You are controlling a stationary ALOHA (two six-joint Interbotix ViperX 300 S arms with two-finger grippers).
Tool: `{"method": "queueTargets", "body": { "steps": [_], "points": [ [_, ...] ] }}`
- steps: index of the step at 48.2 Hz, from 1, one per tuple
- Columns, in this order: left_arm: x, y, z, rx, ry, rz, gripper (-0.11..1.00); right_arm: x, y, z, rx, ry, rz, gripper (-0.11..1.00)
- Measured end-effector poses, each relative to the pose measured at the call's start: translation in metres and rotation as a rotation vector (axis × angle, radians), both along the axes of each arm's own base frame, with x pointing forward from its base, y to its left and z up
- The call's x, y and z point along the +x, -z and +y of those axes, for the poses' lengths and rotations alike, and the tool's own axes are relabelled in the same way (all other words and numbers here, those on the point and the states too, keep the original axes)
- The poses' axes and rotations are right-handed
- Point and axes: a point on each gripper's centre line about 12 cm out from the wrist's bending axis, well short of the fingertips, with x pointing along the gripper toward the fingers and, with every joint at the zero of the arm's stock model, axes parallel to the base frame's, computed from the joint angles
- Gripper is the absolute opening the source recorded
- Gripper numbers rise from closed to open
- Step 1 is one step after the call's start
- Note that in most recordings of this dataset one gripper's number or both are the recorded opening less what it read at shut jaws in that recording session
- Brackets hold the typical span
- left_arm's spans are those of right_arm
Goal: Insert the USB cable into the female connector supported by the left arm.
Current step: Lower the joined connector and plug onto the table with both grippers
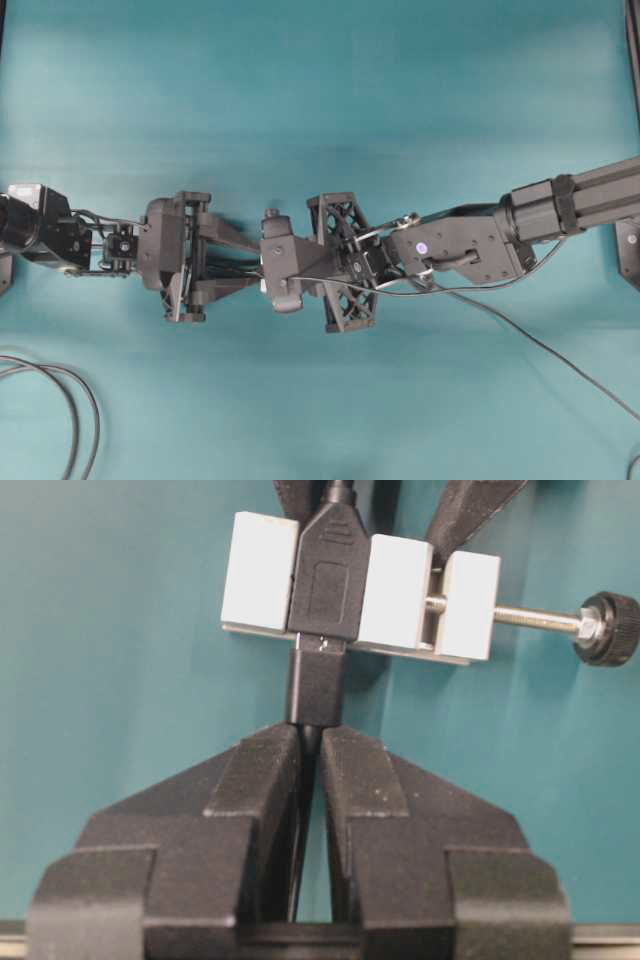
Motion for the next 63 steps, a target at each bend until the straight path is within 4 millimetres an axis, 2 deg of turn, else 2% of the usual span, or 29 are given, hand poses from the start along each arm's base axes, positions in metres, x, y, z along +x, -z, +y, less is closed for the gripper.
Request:
{"method": "queueTargets", "body": {
  "steps": [16, 51, 63],
  "points": [
    [0.004, 0.0, 0.0, 0.003, 0.0, 0.092, 0.64, 0.007, 0.0, 0.002, -0.004, -0.001, -0.001, 0.08],
    [0.005, -0.003, 0.0, 0.0, -0.003, 0.089, 0.64, 0.012, 0.001, 0.002, -0.019, 0.002, 0.021, 0.08],
    [-0.01, -0.004, 0.002, 0.0, -0.006, 0.095, 0.64, 0.008, 0.001, 0.001, -0.017, 0.003, 0.02, 0.08]
  ]
}}
